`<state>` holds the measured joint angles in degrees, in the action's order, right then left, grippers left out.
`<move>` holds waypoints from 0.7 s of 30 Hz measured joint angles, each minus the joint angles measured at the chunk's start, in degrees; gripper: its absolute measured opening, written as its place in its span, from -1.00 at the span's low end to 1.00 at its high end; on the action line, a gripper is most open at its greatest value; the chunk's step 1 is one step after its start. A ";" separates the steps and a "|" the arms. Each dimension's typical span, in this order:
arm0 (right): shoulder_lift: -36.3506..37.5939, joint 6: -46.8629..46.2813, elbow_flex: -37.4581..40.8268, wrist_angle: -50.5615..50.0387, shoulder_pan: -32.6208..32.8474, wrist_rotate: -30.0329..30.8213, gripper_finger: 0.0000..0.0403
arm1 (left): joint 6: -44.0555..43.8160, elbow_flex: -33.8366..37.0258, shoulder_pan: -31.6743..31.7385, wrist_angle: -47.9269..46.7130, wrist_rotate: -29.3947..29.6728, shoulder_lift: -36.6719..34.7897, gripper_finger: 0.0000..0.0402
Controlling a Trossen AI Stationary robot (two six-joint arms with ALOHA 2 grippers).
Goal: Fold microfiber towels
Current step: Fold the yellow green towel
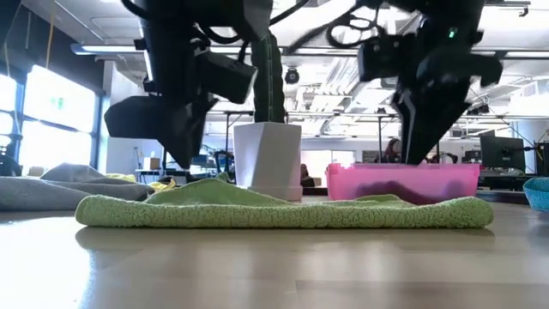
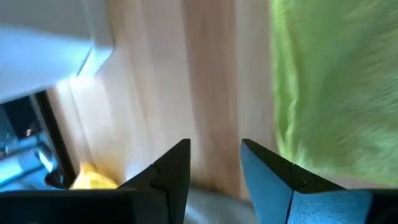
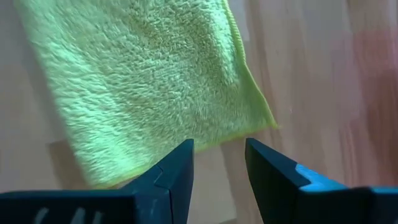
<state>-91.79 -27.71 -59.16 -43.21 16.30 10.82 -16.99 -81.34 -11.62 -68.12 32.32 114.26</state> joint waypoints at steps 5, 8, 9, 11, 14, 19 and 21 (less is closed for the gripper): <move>1.57 -8.88 -0.02 -1.52 1.75 0.17 -0.32 | 1.52 -0.01 -2.00 -0.78 -8.58 -0.93 -0.40; 1.26 -13.10 -0.02 -1.58 3.11 0.04 -0.32 | 4.99 0.03 -4.46 2.58 -13.02 -1.55 -0.44; 1.15 -14.25 -0.02 -1.74 3.61 -0.03 -0.32 | 5.81 -0.02 -5.21 4.44 -13.91 -1.56 -0.46; 1.16 -16.75 -0.02 -1.83 4.65 -0.02 -0.32 | 7.11 0.00 -6.72 7.00 -14.41 -1.43 -0.49; 1.16 -18.62 -0.02 -2.07 6.52 0.59 -0.32 | 8.94 0.10 -8.23 9.76 -14.35 -1.39 -0.53; 1.16 -20.51 -0.02 -3.49 9.08 3.40 -0.32 | 7.99 3.99 -7.85 14.43 -14.89 -1.23 -0.59; 1.16 -21.64 -0.02 -3.84 9.62 5.06 -0.32 | 5.94 5.52 -7.14 15.50 -15.84 -1.23 -0.61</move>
<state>-90.63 -49.34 -59.18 -47.05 25.92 15.88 -11.05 -75.83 -18.76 -52.62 16.48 113.03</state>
